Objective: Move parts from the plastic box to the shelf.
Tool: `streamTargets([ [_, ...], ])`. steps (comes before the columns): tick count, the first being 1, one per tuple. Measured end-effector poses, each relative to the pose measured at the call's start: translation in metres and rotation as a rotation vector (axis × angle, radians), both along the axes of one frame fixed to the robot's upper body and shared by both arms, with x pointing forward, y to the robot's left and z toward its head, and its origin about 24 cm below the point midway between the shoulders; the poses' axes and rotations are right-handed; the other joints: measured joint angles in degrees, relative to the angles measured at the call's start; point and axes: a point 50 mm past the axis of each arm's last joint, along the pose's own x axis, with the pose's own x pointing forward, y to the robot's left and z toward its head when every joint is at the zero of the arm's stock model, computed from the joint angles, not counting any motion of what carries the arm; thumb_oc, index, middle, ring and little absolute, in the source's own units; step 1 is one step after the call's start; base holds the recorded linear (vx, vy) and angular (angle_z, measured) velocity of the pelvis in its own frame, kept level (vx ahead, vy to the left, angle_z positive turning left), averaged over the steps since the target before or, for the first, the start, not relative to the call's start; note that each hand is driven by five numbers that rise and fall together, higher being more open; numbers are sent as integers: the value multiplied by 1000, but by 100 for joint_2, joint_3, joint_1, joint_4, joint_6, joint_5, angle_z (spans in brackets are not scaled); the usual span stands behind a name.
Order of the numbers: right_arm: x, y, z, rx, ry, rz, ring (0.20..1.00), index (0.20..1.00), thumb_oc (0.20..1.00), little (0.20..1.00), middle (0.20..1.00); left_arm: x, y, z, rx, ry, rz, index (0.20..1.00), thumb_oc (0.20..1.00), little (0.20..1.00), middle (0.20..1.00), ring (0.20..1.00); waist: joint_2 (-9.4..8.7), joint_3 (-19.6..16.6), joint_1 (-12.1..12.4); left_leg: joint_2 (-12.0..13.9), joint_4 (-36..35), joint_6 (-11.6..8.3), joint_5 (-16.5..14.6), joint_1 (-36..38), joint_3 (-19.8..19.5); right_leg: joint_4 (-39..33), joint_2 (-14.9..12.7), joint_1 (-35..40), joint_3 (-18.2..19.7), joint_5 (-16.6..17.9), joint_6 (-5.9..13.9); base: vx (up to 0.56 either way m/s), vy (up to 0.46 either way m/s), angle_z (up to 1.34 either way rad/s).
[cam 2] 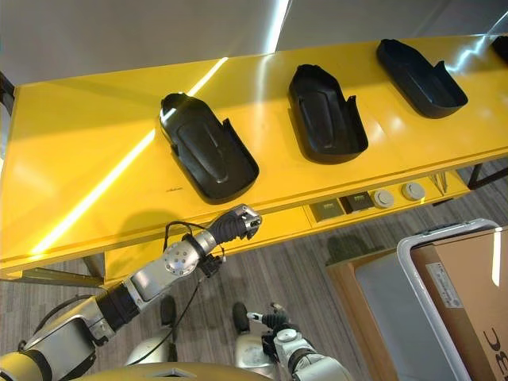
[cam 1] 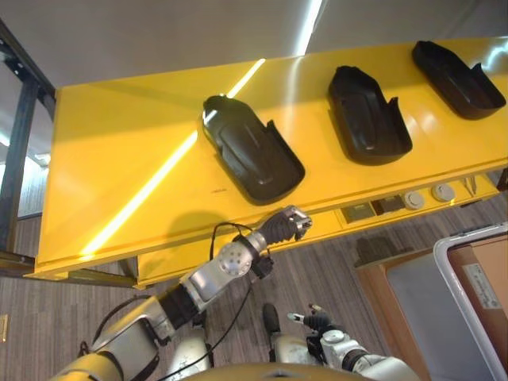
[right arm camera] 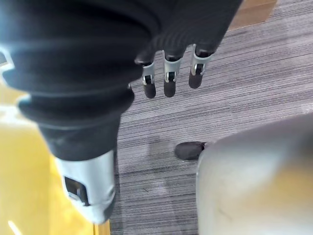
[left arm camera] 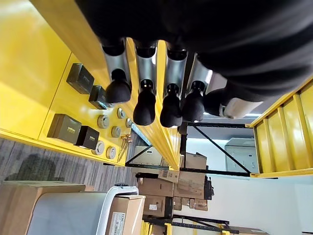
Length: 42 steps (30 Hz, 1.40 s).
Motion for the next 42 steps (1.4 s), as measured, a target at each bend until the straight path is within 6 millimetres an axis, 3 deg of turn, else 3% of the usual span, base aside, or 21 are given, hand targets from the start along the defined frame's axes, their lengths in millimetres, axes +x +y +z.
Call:
streamTargets([
  [6,-1,-1,0,-15,-3,-11,1000,1000,1000,1000,1000,0,5,4,-82,-2,79,200,200,200,200,200,3,2,28,3,0,1,-55,10,-8,-1,3,17,-14,4,-2,0,0,0],
  [12,-4,-3,-1,-34,3,-32,1000,1000,1000,1000,1000,28,51,28,-274,-19,370,200,200,200,200,200,1,5,146,2,0,15,-45,10,-42,-1,5,44,-52,1,-3,9,-11,3],
  [15,-6,-4,-2,-45,7,-37,1000,1000,1000,1000,1000,31,65,44,-364,-49,399,200,200,200,200,200,-18,16,209,-6,0,9,-14,10,-64,-1,2,74,-102,-5,-31,9,1,7],
  [19,-6,-3,-2,-45,8,-37,1000,1000,1000,1000,1000,30,70,56,-437,-76,417,200,200,200,200,200,-36,26,253,-13,1,9,-14,12,-90,0,-1,98,-149,-10,-32,10,-1,6],
  [28,-6,-3,-2,-44,8,-37,1000,1000,1000,1000,1000,31,75,59,-459,-92,447,200,200,200,200,200,-68,44,280,-13,1,6,-12,12,-152,0,5,129,-209,-28,-34,5,1,2],
  [32,-7,-2,-2,-43,9,-39,1000,1000,1000,1000,1000,21,82,70,-473,-142,413,200,200,200,200,200,-75,48,306,-14,1,-5,0,35,-178,0,10,155,-219,-26,-36,9,-4,1],
  [35,-10,-3,-3,-42,17,-43,1000,1000,1000,1000,1000,4,109,69,-403,-204,404,200,200,200,200,200,-91,52,330,-9,0,-22,-46,266,-202,-4,15,404,-252,-85,-56,37,-25,6],
  [42,-25,-8,-8,-44,52,-71,1000,1000,1000,1000,1000,-43,164,16,-106,-148,547,200,200,200,200,200,-73,4,773,-27,-1,-59,-119,542,-398,-2,20,796,-461,-216,-112,12,-39,19],
])
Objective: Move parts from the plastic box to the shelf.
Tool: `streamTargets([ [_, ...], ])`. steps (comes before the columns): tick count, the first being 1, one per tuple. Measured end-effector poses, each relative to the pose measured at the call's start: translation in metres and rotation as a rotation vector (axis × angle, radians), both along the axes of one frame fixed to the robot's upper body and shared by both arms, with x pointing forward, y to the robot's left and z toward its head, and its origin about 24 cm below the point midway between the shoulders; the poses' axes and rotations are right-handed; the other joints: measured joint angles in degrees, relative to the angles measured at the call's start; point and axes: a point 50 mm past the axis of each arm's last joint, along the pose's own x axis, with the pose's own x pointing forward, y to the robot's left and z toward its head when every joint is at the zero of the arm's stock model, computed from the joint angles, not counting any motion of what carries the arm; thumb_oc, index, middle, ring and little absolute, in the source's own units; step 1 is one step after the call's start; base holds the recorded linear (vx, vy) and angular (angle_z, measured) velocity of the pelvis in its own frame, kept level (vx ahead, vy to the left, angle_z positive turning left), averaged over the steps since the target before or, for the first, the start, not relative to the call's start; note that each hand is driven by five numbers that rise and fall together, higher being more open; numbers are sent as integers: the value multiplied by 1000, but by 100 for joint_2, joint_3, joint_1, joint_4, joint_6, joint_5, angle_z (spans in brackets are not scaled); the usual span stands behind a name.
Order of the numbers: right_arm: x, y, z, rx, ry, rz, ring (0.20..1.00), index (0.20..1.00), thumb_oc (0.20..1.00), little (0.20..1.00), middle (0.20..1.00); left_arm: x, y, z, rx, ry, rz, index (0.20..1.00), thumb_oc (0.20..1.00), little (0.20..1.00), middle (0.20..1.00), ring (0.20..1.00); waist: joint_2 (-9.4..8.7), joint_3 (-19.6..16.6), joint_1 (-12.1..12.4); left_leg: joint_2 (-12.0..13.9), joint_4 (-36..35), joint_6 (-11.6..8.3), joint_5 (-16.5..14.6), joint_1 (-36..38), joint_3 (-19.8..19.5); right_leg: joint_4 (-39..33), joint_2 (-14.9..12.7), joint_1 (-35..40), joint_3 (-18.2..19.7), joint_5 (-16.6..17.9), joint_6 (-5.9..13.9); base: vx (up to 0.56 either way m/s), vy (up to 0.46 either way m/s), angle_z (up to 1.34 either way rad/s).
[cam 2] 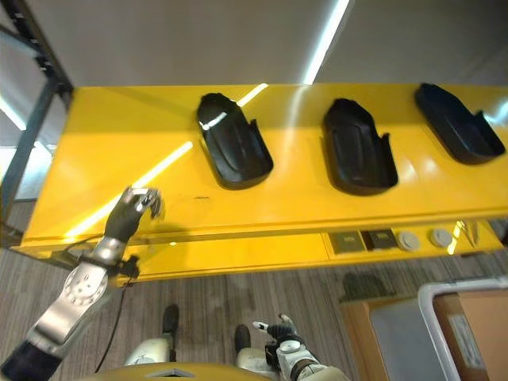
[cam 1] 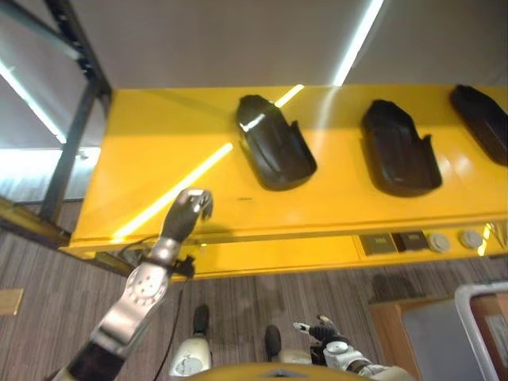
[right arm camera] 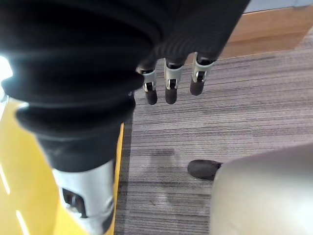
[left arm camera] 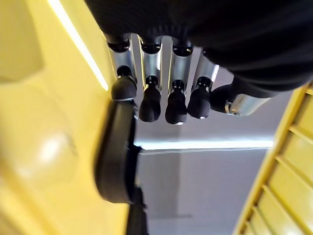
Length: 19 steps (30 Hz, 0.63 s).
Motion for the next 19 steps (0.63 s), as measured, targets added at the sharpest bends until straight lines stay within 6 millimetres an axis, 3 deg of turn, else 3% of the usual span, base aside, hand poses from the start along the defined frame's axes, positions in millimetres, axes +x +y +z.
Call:
streamTargets([
  [1,-2,-1,-1,-4,6,-1,1000,1000,1000,1000,1000,-4,7,-5,75,2,26,589,589,589,589,589,23,-22,224,-24,0,-10,19,-12,-171,2,26,97,-121,-30,4,-14,-145,66],
  [2,-6,-2,-2,-12,16,5,1000,1000,1000,1000,1000,-10,14,-6,191,-36,44,1000,1000,1000,1000,1000,28,-78,252,-53,0,-26,63,-6,-315,2,30,191,-277,-45,-10,-13,-158,71],
  [6,-7,-5,-1,-42,1,0,1000,1000,1000,1000,1000,-13,38,-30,456,-45,122,1000,1000,1000,1000,1000,106,-169,486,-95,0,-79,133,23,-757,0,122,429,-677,-124,-51,-40,-94,57],
  [8,-6,-8,0,-61,-22,-7,1000,1000,1000,1000,1000,-20,56,-53,601,13,159,1000,1000,1000,1000,1000,158,-203,525,-67,-2,-146,125,-23,-966,0,173,499,-915,-181,-95,-36,-73,62],
  [10,0,-11,3,-80,-52,-11,1000,1000,1000,1000,1000,-37,68,-88,709,126,172,1000,1000,1000,1000,1000,241,-344,638,-29,-15,-163,136,-97,-1087,1,275,490,-1019,-230,-119,-44,-62,30],
  [12,2,-14,5,-94,-72,-16,1000,1000,1000,1000,1000,-64,78,-122,777,282,183,1000,1000,1000,1000,1000,306,-407,694,36,-32,-163,135,-128,-1098,1,313,487,-1066,-252,-169,-46,-48,13],
  [14,3,-15,5,-99,-81,-22,1000,1000,1000,1000,1000,-84,81,-144,791,400,209,1000,1000,1000,1000,1000,314,-417,685,53,-31,-169,140,-130,-1121,1,352,486,-1099,-250,-212,-36,-41,9],
  [16,-7,-18,2,-107,-54,-44,1000,1000,1000,1000,1000,-127,81,-186,755,670,307,1000,1000,1000,1000,1000,334,-430,712,85,-23,-191,154,-133,-1183,-9,383,495,-1135,-263,-235,-40,-13,10],
  [17,-11,-18,1,-107,-40,-51,1000,1000,1000,1000,1000,-140,81,-199,760,773,341,1000,1000,1000,1000,1000,324,-434,709,92,-24,-200,161,-144,-1206,-23,387,493,-1154,-268,-255,-6,10,7],
  [19,-19,-20,-1,-111,-17,-56,1000,1000,1000,1000,1000,-157,78,-207,768,852,327,1000,1000,1000,1000,1000,314,-428,731,106,-20,-201,160,-189,-1219,-15,406,470,-1195,-281,-272,-8,16,10],
])
